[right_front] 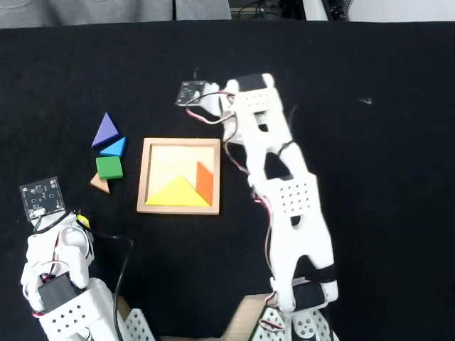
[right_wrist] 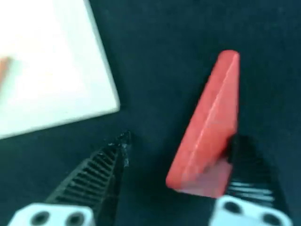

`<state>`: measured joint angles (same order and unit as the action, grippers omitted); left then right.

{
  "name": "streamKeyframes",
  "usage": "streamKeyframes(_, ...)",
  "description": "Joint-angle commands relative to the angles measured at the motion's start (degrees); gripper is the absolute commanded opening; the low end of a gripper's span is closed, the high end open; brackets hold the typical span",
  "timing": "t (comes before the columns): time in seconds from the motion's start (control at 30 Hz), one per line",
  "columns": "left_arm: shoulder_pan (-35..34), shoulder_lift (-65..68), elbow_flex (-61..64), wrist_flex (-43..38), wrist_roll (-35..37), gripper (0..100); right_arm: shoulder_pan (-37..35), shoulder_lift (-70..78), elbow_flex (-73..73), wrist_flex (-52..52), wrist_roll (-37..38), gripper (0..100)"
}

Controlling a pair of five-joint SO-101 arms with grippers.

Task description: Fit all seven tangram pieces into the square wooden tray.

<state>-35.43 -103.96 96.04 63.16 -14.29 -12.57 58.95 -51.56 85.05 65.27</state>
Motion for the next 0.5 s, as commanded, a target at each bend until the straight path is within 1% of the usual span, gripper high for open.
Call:
streamKeyframes(0.0,0.66,-0.44,0.4,-1.14,-0.62,16,2.11,0.22,-0.92,2.02,2.2,17.2)
streamKeyframes(0.13,0.66,-0.44,0.48,-1.14,-0.62,16,2.11,0.22,-1.45,1.76,2.29,15.7)
streamKeyframes(0.3,0.66,-0.44,0.48,-1.14,-0.62,16,2.2,-0.75,-3.21,2.64,1.93,6.7)
streamKeyframes(0.4,0.66,-0.44,0.48,-1.14,-0.62,16,2.2,-1.89,-7.43,6.15,1.85,0.9)
streamKeyframes(0.47,0.66,-0.44,0.48,-1.14,-0.62,16,2.2,-2.51,-11.38,9.76,1.76,2.5)
